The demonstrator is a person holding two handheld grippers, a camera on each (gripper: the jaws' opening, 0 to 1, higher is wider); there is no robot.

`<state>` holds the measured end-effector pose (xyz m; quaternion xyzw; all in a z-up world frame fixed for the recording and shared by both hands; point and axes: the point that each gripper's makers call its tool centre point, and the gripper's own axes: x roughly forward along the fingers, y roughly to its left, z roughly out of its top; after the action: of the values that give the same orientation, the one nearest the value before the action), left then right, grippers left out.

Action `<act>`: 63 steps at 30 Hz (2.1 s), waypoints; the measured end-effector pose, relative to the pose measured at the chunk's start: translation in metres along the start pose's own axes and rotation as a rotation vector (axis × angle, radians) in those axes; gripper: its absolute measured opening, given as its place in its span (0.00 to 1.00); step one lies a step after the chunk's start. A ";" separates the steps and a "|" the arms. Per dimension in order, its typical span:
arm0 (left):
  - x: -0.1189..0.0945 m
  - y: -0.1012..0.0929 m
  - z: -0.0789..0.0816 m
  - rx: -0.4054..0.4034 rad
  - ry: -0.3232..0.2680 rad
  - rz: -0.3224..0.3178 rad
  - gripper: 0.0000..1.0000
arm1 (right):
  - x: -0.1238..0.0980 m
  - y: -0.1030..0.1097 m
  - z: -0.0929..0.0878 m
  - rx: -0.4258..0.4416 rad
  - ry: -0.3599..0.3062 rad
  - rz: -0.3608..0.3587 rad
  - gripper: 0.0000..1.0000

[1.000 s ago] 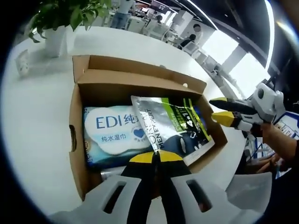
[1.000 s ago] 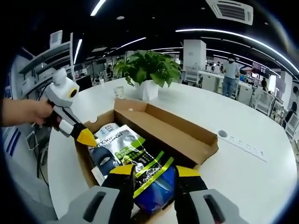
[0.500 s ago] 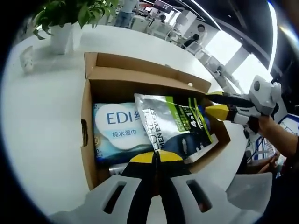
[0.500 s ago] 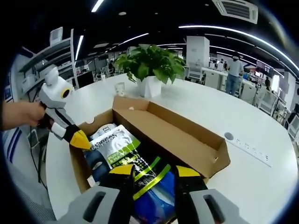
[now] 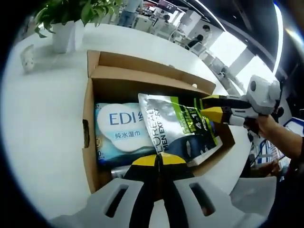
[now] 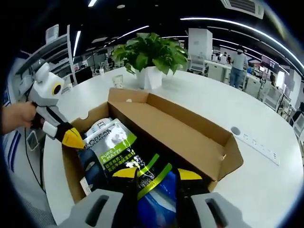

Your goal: Operate the shoe box by opening the lid, removing the specified soft item, and placing it in the target area until the item is outside and the box remains undamaged.

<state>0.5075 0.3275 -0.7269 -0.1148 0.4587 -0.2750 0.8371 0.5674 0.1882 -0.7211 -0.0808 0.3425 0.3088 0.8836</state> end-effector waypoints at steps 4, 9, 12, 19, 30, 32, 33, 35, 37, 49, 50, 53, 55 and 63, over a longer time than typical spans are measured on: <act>0.000 0.001 0.000 0.001 0.000 0.001 0.00 | 0.002 0.001 0.005 0.050 -0.035 0.020 0.21; 0.000 0.000 0.000 0.002 -0.009 0.005 0.00 | 0.002 -0.003 0.007 0.067 -0.044 0.023 0.15; 0.000 0.001 0.000 0.003 -0.013 0.008 0.00 | 0.002 -0.005 0.005 0.055 -0.035 0.010 0.10; -0.002 0.000 0.000 0.013 -0.020 0.005 0.00 | -0.004 -0.007 0.010 0.035 -0.063 0.009 0.00; -0.005 -0.004 -0.001 0.023 -0.019 0.007 0.00 | -0.012 -0.002 0.013 0.023 -0.076 0.024 0.00; -0.006 -0.006 0.000 0.026 -0.023 0.007 0.00 | -0.015 -0.002 0.016 0.020 -0.084 0.023 0.00; -0.007 -0.006 0.002 0.030 -0.032 0.011 0.00 | -0.017 -0.003 0.019 0.020 -0.092 0.022 0.00; -0.010 -0.009 0.004 0.030 -0.037 0.006 0.00 | -0.020 -0.004 0.022 0.028 -0.101 0.022 0.00; -0.011 -0.011 0.006 0.035 -0.043 0.004 0.00 | -0.022 -0.005 0.025 0.036 -0.112 0.020 0.00; -0.021 -0.021 0.020 0.057 -0.077 -0.009 0.00 | -0.040 -0.006 0.043 0.025 -0.158 0.007 0.00; -0.023 -0.022 0.022 0.058 -0.083 -0.011 0.00 | -0.041 -0.007 0.045 0.023 -0.161 0.006 0.00; -0.027 -0.024 0.026 0.062 -0.095 -0.014 0.00 | -0.045 -0.006 0.050 0.021 -0.169 0.003 0.00; -0.029 -0.025 0.028 0.065 -0.101 -0.015 0.00 | -0.048 -0.006 0.053 0.017 -0.175 0.001 0.00; -0.035 -0.032 0.035 0.069 -0.120 -0.024 0.00 | -0.060 -0.007 0.063 -0.004 -0.191 -0.006 0.00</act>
<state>0.5104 0.3190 -0.6686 -0.1078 0.3966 -0.2932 0.8632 0.5723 0.1752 -0.6352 -0.0536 0.2557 0.3130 0.9131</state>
